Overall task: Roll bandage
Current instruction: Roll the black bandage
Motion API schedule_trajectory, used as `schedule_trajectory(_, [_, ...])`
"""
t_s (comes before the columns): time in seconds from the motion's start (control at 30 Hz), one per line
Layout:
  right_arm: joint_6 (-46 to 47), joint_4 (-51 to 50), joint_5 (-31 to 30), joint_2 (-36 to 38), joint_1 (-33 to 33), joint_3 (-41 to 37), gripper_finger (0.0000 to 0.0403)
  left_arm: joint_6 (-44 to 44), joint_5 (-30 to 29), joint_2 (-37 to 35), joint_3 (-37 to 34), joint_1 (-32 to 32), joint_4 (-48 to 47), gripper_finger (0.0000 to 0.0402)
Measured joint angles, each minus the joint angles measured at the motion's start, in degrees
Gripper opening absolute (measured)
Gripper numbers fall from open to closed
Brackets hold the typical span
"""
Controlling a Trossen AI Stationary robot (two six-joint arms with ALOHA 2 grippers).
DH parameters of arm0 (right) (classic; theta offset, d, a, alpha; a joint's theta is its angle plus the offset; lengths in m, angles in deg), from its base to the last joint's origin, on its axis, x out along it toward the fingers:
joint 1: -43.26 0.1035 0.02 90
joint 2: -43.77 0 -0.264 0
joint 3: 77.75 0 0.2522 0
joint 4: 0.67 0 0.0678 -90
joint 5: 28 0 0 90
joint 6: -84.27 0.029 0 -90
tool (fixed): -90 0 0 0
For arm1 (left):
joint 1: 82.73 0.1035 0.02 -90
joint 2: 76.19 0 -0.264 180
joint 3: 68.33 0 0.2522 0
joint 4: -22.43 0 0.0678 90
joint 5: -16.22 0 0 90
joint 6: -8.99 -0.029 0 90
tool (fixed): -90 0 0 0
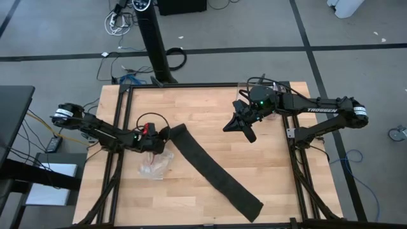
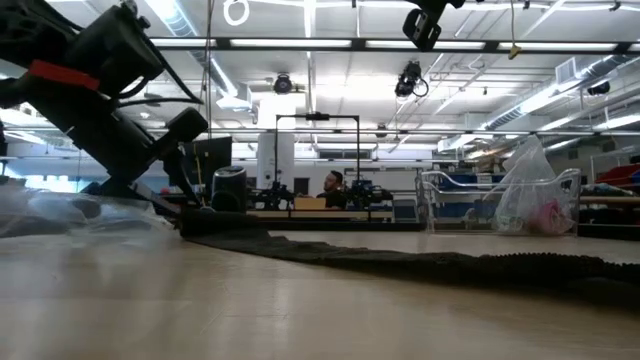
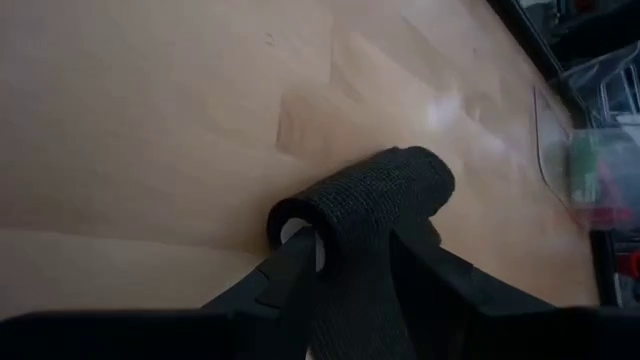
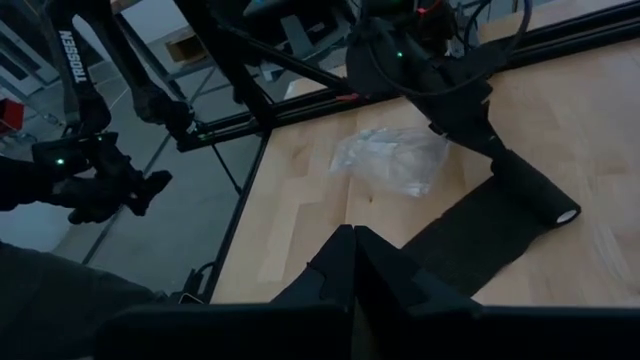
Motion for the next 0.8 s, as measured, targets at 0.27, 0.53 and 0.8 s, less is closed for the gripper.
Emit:
schedule_trajectory(0.27, [0.2,0.0,0.0,0.0,0.0,0.0,0.0008,-4.4,3.3,7.9,0.2,2.3,8.7,0.0137])
schedule_trajectory(0.53, [1.3,0.0,0.0,0.0,0.1,0.0,0.0007,-9.3,1.8,13.1,1.8,3.0,14.8,0.0075])
schedule_trajectory(0.8, [1.9,0.4,0.0,0.0,0.1,0.0,0.0009,-17.4,-1.0,10.3,3.9,3.4,14.1,0.0016])
